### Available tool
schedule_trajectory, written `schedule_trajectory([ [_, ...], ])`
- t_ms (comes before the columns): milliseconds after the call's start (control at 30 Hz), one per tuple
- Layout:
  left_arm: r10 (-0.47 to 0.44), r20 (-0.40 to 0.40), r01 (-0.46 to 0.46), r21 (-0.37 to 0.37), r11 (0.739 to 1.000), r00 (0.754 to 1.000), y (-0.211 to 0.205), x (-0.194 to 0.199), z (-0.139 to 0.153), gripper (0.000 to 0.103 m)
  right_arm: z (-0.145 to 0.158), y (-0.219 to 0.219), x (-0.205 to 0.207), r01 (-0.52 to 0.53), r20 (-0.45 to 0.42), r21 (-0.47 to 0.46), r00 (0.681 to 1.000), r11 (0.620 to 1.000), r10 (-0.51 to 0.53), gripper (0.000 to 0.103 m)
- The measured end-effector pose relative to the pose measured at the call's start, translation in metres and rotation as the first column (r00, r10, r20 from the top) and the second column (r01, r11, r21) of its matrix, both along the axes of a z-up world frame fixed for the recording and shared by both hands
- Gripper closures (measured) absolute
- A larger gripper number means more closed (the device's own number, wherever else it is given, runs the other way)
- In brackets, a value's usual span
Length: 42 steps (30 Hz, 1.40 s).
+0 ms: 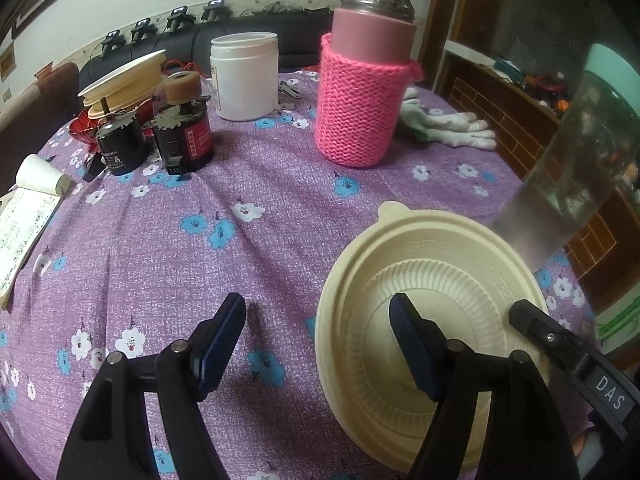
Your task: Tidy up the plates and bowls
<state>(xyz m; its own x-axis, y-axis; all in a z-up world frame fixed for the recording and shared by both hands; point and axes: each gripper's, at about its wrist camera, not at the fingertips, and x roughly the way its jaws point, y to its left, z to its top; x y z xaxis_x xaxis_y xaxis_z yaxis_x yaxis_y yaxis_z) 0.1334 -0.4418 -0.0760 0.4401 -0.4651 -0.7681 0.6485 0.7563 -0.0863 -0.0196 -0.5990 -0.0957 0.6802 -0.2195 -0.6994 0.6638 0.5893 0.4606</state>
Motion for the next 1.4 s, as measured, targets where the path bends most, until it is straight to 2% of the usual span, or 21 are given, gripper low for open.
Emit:
schedule_trajectory([
  [567,-0.002,0.004,0.002,0.041,0.999,1.000,-0.005,0.001,-0.008,0.028,-0.002,-0.001,-0.001,-0.009,0.008,0.011,1.000,1.000,0.009,0.062],
  [933,-0.004,-0.015,0.006,0.093,0.996,1.000,-0.010,0.003,-0.018,0.028,-0.006,-0.001,0.002,-0.027,0.011,0.037,1.000,0.999,0.027,0.062],
  [1400,0.007,-0.004,-0.007,0.106,0.994,1.000,-0.010,0.004,-0.021,0.021,-0.007,0.000,0.002,-0.037,0.019,0.044,0.999,0.998,0.037,0.061],
])
